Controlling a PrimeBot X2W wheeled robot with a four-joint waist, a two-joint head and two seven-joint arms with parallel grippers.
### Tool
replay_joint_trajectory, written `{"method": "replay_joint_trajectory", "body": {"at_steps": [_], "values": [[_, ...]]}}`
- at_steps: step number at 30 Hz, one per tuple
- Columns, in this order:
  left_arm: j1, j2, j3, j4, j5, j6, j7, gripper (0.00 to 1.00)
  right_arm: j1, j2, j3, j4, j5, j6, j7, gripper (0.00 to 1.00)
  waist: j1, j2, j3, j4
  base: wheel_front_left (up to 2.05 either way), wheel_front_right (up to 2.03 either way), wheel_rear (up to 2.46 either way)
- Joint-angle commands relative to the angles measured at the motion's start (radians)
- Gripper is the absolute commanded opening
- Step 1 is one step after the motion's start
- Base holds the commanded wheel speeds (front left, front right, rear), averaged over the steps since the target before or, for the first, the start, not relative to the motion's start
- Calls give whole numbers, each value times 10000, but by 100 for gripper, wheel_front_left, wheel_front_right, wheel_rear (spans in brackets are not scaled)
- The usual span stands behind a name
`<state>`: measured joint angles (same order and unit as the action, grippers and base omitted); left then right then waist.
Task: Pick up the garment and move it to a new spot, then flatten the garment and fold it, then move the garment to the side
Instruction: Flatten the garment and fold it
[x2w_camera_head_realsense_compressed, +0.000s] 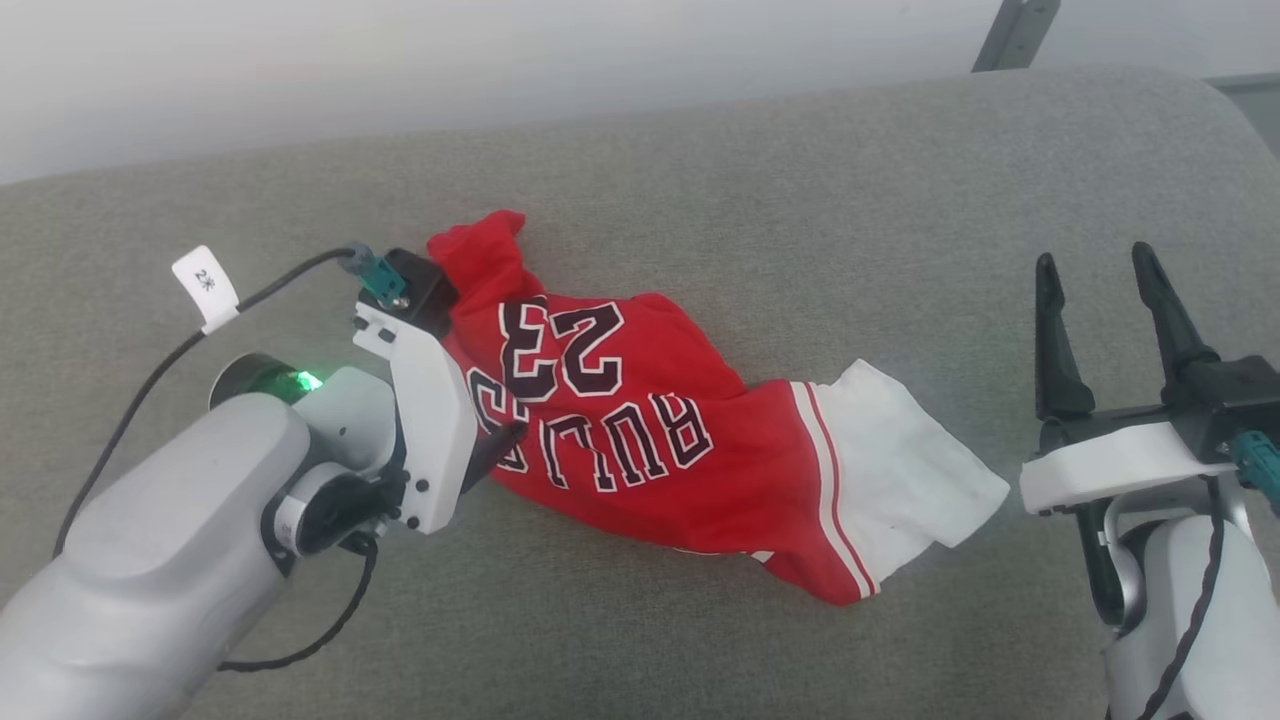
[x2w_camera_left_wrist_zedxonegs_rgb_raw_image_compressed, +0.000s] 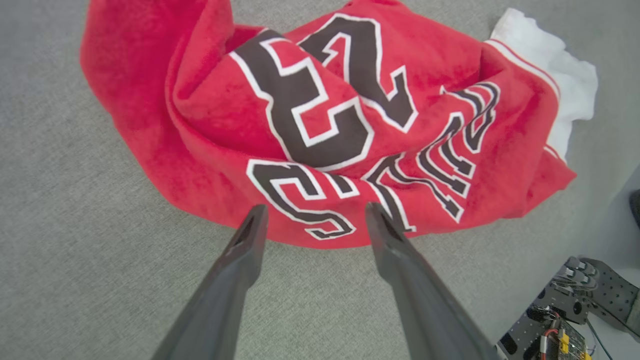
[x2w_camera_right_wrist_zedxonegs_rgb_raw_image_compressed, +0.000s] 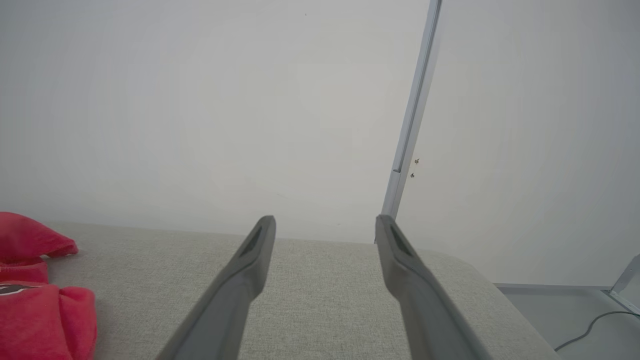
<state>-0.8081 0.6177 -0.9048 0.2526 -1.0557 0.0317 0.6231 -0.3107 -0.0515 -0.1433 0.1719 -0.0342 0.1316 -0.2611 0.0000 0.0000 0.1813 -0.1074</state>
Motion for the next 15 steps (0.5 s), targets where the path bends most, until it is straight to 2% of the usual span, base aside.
{"method": "replay_joint_trajectory", "body": {"at_steps": [1, 5, 9, 10, 11, 12, 15], "values": [[103, 22, -26, -30, 41, 56, 0, 100, 5, 22, 26, -28, 95, -17, -51, 100, 0, 0, 32, -45, 0, 0, 0], [208, 12, -53, 113, 42, 127, -37, 100, -93, 20, 110, -8, 148, -17, -53, 100, 0, 0, 179, -227, 0, 0, 0], [232, -131, -46, 597, 5, -48, -240, 100, -205, 20, 145, -27, 199, -17, -51, 100, 0, 0, 353, -410, 0, 0, 0], [194, -161, -61, 736, 34, -149, -300, 90, -222, 20, 154, -31, 220, -17, -51, 100, 0, 0, 393, -448, 0, 0, 0], [146, -170, -90, 897, 92, -236, -371, 31, -226, 20, 165, -35, 236, -17, -51, 100, 0, 0, 432, -489, 0, 0, 0], [131, -213, -55, 1061, -5, -302, -395, 0, -236, 22, 176, -35, 248, -17, -51, 100, 0, 0, 469, -527, 0, 0, 0], [10, -348, -12, 1430, -147, -560, -436, 0, -296, 20, 144, -36, 230, -17, -51, 100, 0, 0, 551, -591, 0, 0, 0]]}}
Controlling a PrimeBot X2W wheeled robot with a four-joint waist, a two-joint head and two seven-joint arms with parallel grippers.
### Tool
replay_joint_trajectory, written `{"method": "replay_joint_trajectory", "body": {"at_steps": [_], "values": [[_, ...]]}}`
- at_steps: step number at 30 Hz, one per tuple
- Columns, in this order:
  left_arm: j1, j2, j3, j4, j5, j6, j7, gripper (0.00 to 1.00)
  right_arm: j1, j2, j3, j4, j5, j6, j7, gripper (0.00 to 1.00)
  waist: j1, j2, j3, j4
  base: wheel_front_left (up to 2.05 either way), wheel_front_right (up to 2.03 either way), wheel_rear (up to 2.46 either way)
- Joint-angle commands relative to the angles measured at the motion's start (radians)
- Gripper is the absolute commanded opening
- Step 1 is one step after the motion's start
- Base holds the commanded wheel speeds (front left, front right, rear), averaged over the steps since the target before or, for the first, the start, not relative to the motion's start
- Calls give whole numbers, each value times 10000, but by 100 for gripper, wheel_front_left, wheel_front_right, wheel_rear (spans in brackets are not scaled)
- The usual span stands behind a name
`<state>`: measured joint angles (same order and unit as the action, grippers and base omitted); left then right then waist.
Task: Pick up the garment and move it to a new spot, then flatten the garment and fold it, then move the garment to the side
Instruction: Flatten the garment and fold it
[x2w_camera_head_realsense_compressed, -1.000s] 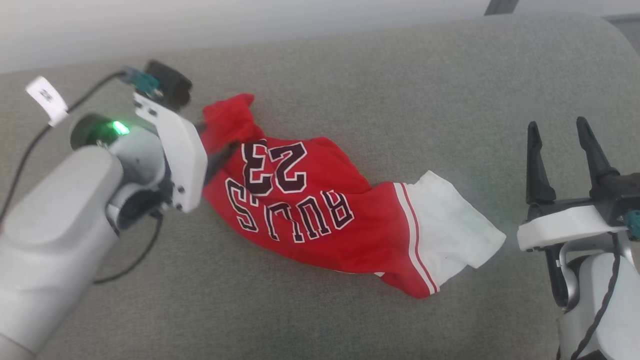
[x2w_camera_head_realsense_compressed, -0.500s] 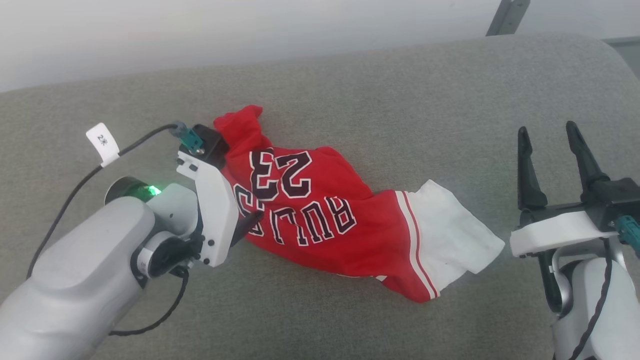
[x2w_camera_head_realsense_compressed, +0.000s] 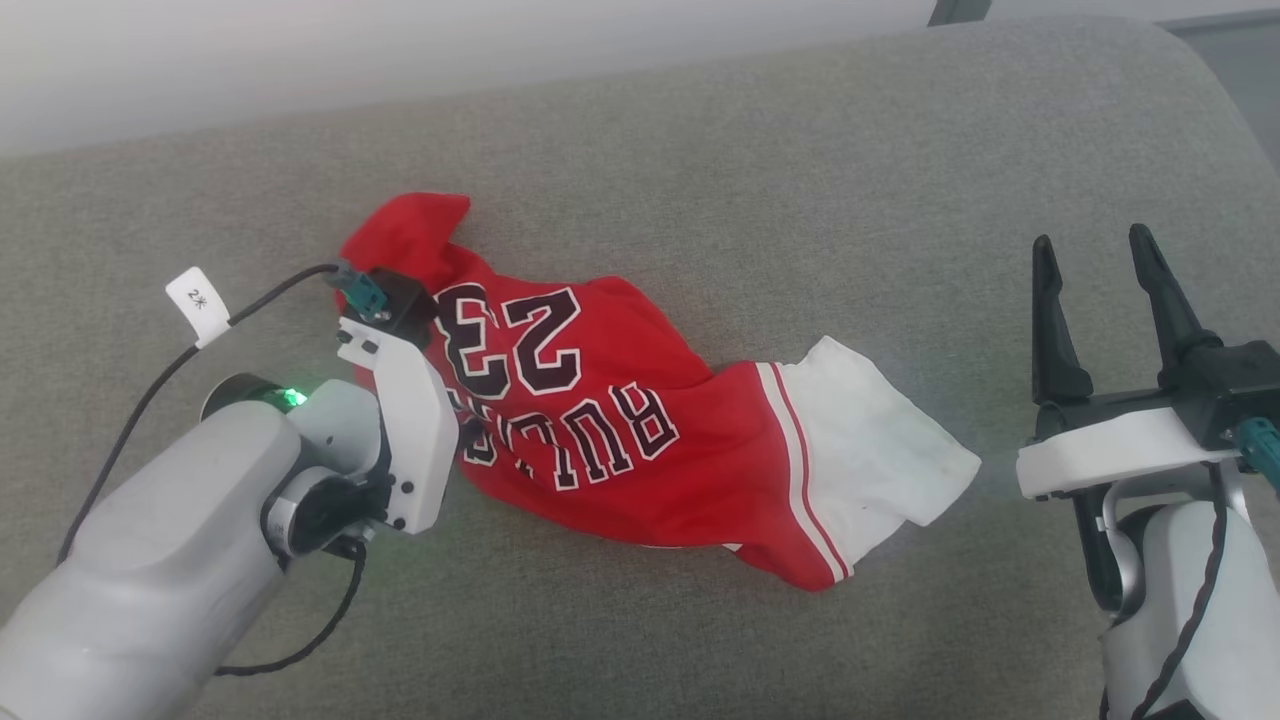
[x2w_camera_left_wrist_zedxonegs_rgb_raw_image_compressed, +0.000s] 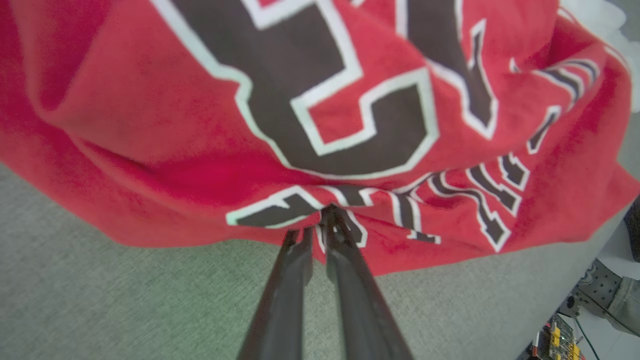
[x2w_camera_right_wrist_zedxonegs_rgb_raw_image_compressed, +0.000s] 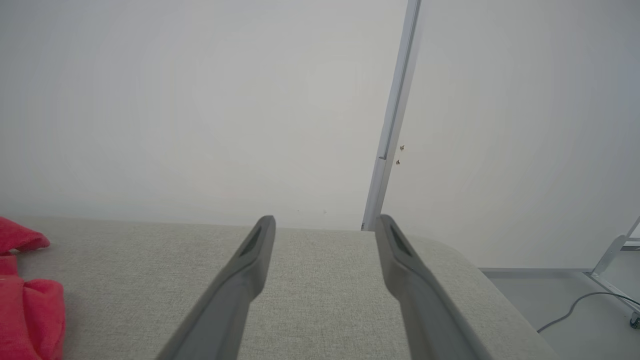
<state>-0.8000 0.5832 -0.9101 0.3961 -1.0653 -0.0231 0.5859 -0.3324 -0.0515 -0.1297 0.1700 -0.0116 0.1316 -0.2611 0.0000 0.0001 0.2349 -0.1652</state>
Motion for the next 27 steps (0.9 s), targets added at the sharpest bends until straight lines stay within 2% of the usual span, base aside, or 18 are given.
{"method": "replay_joint_trajectory", "body": {"at_steps": [1, 4, 9, 18, 27], "values": [[-112, -25, 25, 91, -45, -104, -61, 0, -88, 22, -7, -22, 5, -17, -51, 100, 0, -1, 32, -29, 0, 0, 0], [-278, -118, 95, 192, -143, -328, -168, 0, -37, 22, -53, -77, -2, -17, -51, 100, 0, -1, 48, -57, 0, 0, 0], [-660, -58, 197, 49, 4, -454, -268, 0, -1, 20, -153, -67, -17, -17, -51, 100, 0, -1, 7, -92, 0, 0, 0], [-1895, -237, 400, -841, 541, -772, -916, 0, -189, 22, 4, 5, 269, -17, -51, 100, 0, -1, 155, -482, 0, 0, 0], [-2354, -614, -89, -434, 960, -1028, -1667, 0, -386, 24, 192, 63, 588, -18, -51, 100, 0, -1, 562, -1062, 0, 0, 0]]}}
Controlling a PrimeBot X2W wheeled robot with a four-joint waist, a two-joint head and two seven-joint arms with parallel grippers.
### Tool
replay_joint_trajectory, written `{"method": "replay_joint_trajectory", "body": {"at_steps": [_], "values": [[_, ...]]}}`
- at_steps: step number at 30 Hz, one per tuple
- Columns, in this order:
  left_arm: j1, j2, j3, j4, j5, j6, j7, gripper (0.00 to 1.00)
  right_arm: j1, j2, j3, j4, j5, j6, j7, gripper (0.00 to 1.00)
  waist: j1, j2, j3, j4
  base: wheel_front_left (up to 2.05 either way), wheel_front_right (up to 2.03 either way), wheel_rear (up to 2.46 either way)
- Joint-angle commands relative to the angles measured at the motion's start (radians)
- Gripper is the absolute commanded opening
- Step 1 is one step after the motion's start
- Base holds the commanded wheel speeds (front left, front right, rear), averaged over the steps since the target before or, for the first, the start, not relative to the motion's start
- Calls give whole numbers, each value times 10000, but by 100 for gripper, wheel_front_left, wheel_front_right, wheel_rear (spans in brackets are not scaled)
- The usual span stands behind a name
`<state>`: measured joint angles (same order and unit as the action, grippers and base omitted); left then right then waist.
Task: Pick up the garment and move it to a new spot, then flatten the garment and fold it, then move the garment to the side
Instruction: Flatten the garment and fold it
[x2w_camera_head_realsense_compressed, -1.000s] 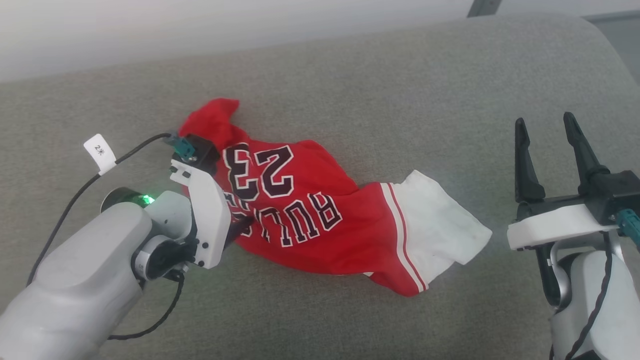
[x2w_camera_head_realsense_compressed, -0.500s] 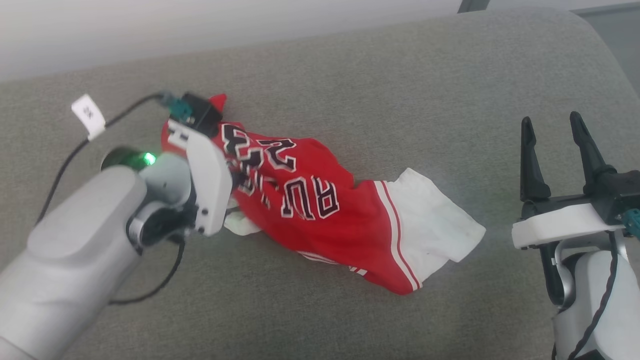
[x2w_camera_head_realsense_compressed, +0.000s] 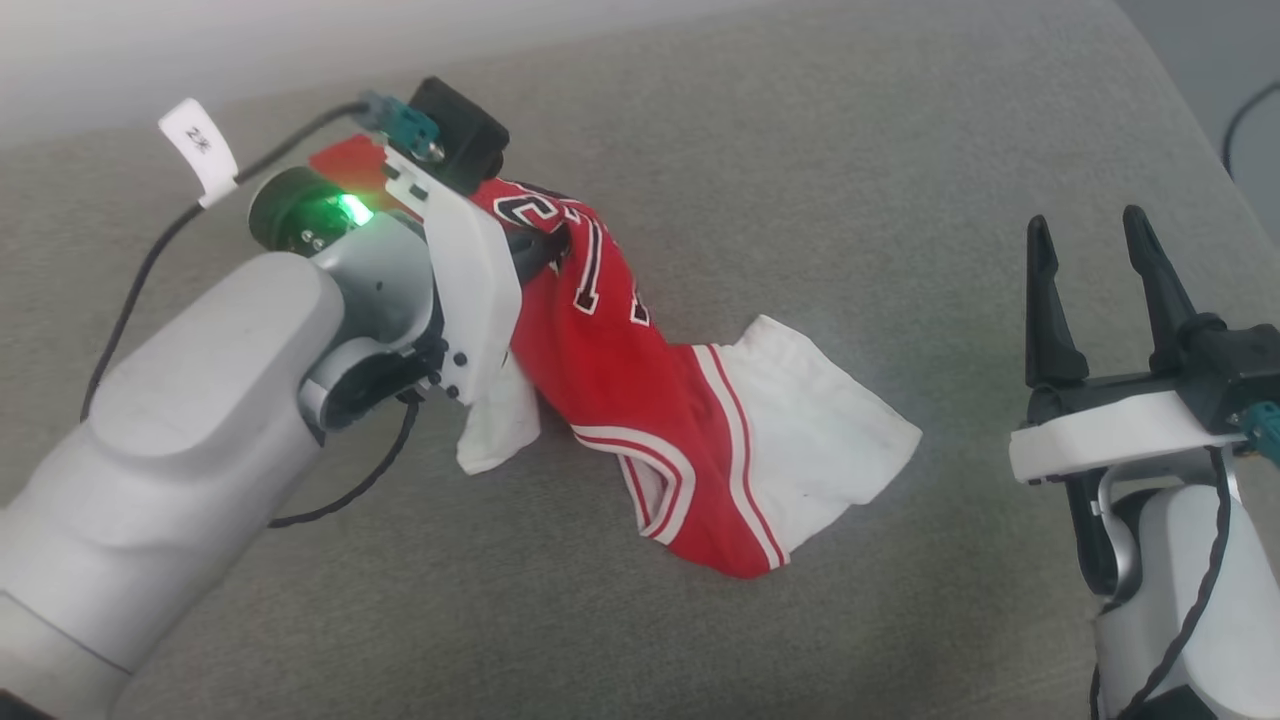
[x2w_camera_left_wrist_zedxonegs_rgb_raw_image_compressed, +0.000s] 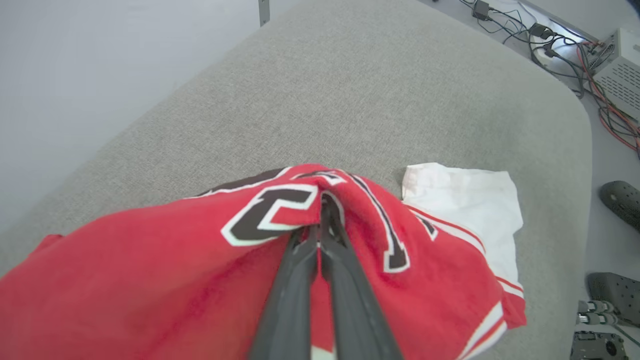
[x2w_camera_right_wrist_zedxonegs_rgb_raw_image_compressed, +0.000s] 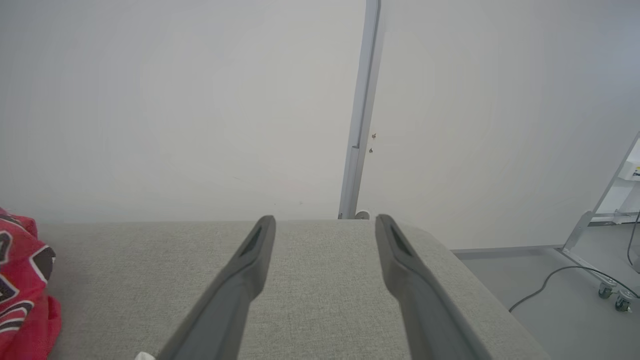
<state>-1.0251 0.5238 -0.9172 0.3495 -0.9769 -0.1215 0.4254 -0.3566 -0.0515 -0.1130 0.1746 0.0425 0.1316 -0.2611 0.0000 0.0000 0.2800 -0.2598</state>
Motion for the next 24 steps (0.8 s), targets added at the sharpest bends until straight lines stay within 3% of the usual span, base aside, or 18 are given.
{"method": "replay_joint_trajectory", "body": {"at_steps": [1, 3, 4, 5, 7, 8, 9, 24], "values": [[-130, -64, -132, 144, 146, -54, -151, 0, -160, 22, 34, 29, 80, -18, -51, 100, 0, 0, 164, -170, 0, 0, 0], [-109, -115, -391, 433, 189, -78, -213, 0, -182, 21, 56, 66, 138, -18, -51, 100, 0, 0, 254, -258, 0, 0, 0], [-136, -143, -513, 575, 231, -74, -299, 5, -202, 21, 60, 75, 193, -18, -51, 100, 0, 0, 292, -286, 0, 0, 0], [-160, -178, -696, 671, 241, -71, -326, 18, -224, 22, 81, 83, 206, -18, -51, 100, 0, 0, 327, -311, 0, 0, 0], [-193, -186, -1028, 907, 111, -77, -375, 31, -279, 21, 101, 110, 260, -18, -51, 100, 0, 0, 382, -347, 0, 0, 0], [-242, -175, -1188, 996, 59, -77, -406, 57, -315, 21, 114, 121, 278, -18, -51, 100, 0, 0, 404, -358, 0, 0, 0], [-315, -165, -1358, 1051, 40, -78, -444, 100, -343, 22, 133, 128, 273, -18, -51, 100, 0, 0, 419, -366, 0, 0, 0], [-710, 236, -1934, 602, -1226, -84, -613, 100, 116, 19, -374, 143, -223, -18, -51, 100, 0, 0, -430, 472, 0, 0, 0]]}}
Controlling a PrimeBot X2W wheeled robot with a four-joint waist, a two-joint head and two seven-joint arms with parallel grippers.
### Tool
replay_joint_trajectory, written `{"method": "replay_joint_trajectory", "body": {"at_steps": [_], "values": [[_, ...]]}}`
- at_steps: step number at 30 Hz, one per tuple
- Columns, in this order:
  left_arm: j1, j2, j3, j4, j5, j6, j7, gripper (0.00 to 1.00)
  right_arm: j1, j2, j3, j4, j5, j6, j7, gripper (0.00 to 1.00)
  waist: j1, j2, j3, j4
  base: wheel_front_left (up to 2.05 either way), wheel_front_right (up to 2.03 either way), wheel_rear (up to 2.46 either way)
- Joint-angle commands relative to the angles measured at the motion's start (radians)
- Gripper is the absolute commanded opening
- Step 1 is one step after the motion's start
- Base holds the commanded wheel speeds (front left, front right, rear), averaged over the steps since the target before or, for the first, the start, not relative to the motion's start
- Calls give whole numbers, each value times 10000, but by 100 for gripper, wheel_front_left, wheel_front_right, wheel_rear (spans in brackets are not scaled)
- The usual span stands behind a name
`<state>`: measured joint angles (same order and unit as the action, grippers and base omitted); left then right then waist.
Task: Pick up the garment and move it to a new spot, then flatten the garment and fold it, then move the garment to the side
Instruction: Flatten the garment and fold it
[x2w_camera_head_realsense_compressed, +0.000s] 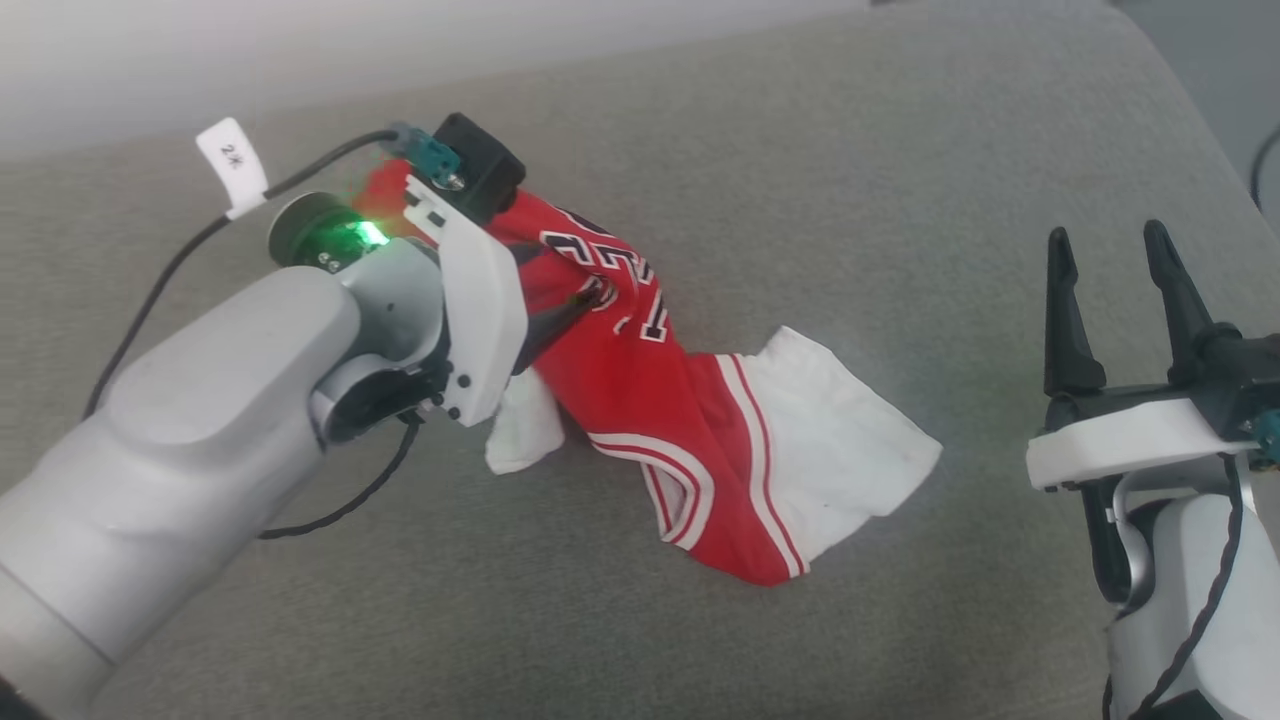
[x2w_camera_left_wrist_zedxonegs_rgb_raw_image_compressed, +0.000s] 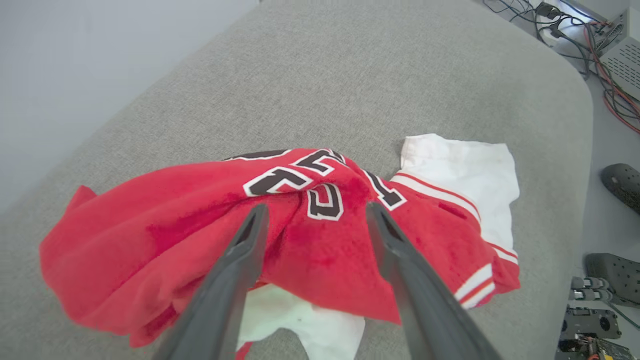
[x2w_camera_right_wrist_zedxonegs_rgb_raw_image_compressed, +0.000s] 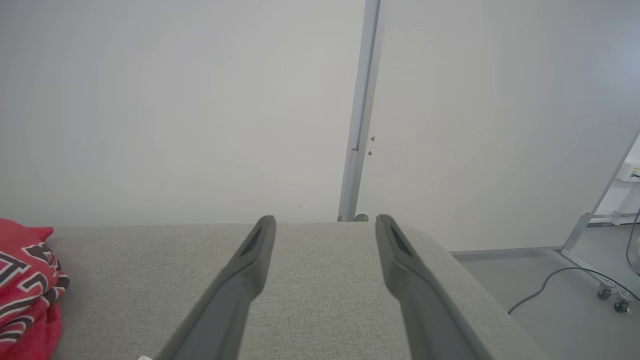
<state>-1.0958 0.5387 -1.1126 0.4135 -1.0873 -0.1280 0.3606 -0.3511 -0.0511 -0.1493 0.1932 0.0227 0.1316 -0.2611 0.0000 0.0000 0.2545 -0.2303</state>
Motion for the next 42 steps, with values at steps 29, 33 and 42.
{"method": "replay_joint_trajectory", "body": {"at_steps": [29, 33, 42], "values": [[1724, 888, -597, -559, -526, 780, 731, 100, -341, 17, 175, -295, -78, -18, -52, 100, 0, 0, 620, 76, 0, 0, 0], [1721, 761, -621, 187, -512, 689, 583, 100, -389, 17, 146, -310, -56, -18, -52, 100, 0, 0, 731, 35, 0, 0, 0], [1855, 268, -529, 1528, -1300, 375, 990, 0, -426, 15, 96, -216, -140, -18, -52, 100, 0, 0, 717, 163, 0, 0, 0]]}}
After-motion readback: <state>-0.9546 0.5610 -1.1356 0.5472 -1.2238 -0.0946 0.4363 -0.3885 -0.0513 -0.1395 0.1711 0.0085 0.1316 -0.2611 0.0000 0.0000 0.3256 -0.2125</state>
